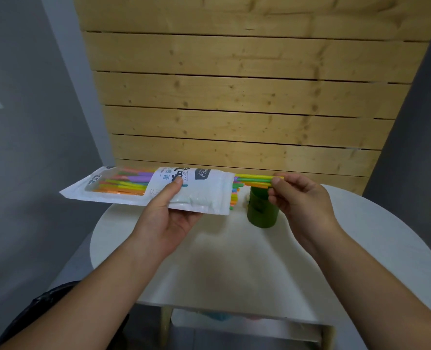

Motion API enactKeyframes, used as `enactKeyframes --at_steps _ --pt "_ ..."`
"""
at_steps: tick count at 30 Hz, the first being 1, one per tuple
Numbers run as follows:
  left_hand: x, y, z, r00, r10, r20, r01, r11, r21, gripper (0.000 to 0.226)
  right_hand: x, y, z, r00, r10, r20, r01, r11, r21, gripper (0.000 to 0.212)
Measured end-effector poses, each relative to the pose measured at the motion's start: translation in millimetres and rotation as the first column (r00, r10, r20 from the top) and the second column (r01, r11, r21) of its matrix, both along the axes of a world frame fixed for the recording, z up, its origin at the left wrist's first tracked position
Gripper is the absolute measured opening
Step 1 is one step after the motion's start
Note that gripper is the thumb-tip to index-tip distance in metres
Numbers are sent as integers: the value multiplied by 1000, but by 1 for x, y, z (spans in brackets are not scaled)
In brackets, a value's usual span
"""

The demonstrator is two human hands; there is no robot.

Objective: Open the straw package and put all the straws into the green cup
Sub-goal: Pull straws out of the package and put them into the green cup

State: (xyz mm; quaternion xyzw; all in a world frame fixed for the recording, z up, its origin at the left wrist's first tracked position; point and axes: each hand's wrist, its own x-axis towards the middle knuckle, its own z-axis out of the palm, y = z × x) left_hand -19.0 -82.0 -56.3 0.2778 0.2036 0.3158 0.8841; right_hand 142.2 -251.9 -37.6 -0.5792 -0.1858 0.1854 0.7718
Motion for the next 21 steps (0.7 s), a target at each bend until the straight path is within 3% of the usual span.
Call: enactKeyframes --at_steps 4,7,9,14,21 --pt "1 -3 1 1000 5 28 -5 1000 -18 23 -6 3 -2 980 88 -179 -73 993 92 43" --pt "3 -8 1 999 -12 36 13 1000 -14 28 -17 10 -8 954 192 -229 -170 979 114 27" --pt "4 -11 1 999 -22 36 23 1000 -14 32 -21 15 -10 947 183 -263 -146 977 152 11" --pt "4 -9 1 999 14 43 -12 999 -38 23 -18 16 -5 959 69 -274 0 970 243 12" --pt "7 -14 -2 1000 21 15 -20 999 -37 36 -21 18 -9 990 88 -113 -72 987 145 13"
